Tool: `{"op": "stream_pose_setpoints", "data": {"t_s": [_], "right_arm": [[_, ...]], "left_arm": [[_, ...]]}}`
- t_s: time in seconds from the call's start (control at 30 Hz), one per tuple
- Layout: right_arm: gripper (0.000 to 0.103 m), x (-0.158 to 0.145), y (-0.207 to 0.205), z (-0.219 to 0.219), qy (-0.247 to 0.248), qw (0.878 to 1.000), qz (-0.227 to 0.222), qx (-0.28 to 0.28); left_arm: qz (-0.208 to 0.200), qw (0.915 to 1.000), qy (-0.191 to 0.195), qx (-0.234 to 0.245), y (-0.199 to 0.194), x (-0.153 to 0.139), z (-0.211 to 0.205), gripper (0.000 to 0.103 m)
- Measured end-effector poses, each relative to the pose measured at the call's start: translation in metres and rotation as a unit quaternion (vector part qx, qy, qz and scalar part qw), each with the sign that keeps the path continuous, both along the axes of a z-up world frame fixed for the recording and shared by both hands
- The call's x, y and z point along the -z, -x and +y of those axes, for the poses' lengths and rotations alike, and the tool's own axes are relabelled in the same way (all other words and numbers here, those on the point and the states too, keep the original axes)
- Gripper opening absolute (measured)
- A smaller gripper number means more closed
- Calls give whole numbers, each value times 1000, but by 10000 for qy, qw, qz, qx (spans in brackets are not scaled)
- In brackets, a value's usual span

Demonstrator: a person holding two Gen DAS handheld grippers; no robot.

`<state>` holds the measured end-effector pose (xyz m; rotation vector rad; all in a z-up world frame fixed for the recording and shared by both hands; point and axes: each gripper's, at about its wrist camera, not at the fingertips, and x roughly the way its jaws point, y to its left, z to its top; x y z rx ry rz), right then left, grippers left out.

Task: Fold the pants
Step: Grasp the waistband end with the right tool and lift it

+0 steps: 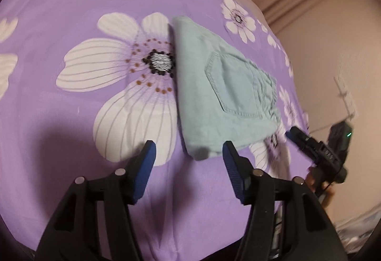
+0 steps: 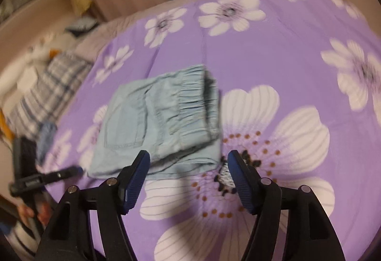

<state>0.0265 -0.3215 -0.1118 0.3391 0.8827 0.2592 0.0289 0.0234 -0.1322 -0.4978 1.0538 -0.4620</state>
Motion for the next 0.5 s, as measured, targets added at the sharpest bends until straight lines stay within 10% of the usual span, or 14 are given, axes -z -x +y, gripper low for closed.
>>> {"op": "stream_pose_setpoints", "data": {"t_s": [0.23, 0.5], "right_arm": [[70, 46, -26, -42, -1917, 9773, 657, 626], [70, 53, -62, -31, -2169, 9727, 752, 326]], "left_arm": [[615, 9935, 953, -25, -21, 13, 1, 62], [636, 9941, 875, 34, -44, 14, -10, 62]]}}
